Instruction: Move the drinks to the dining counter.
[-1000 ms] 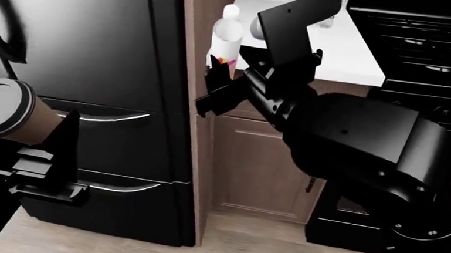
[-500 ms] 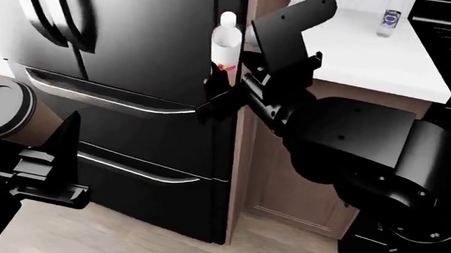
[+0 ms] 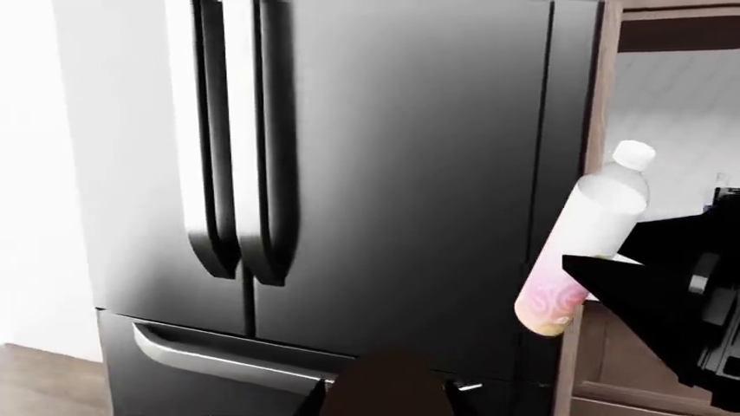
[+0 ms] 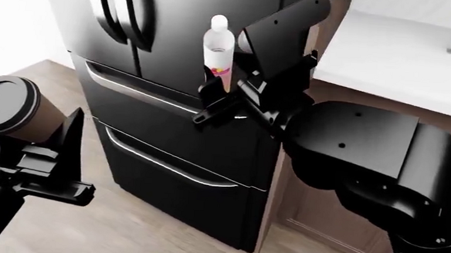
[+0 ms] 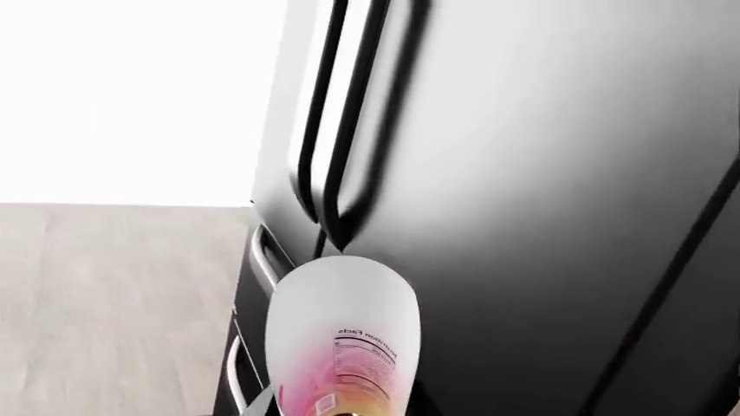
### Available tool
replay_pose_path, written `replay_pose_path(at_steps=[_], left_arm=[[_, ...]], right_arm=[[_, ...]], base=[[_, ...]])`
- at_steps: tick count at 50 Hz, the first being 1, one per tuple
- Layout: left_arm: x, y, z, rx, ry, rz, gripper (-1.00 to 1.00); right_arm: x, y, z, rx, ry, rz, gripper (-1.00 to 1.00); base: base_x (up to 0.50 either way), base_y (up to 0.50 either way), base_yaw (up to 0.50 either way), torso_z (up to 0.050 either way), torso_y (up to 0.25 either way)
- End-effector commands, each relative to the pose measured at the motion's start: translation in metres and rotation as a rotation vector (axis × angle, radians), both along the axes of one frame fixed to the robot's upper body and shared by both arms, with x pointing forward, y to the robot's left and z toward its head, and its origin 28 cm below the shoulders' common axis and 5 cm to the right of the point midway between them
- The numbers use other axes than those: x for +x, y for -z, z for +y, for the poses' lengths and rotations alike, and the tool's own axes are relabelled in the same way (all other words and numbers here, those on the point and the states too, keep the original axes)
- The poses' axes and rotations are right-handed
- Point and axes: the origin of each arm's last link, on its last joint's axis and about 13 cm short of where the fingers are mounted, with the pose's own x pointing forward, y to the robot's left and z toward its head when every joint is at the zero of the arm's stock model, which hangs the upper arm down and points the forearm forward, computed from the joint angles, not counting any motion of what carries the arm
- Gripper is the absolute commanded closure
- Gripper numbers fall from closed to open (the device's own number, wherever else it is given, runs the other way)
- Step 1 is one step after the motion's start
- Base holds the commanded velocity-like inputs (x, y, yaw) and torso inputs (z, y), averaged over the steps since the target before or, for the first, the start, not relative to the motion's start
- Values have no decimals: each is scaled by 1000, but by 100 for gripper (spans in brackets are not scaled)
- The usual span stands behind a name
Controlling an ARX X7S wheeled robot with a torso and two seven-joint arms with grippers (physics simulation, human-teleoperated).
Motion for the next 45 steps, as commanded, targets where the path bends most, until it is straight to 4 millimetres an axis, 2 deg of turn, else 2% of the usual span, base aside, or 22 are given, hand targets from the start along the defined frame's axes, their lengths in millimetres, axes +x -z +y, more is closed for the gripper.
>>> replay_pose_path(at_steps=[1, 45], left_arm=[[-3, -2, 1, -5, -7, -9, 100], [0, -2, 2, -5, -13, -15, 100]], right_arm=[[-1, -5, -1, -1, 9, -42, 100], [-3, -6, 0, -19, -7, -38, 100]], base=[[151, 73, 500, 0, 0], [182, 126, 500, 0, 1]])
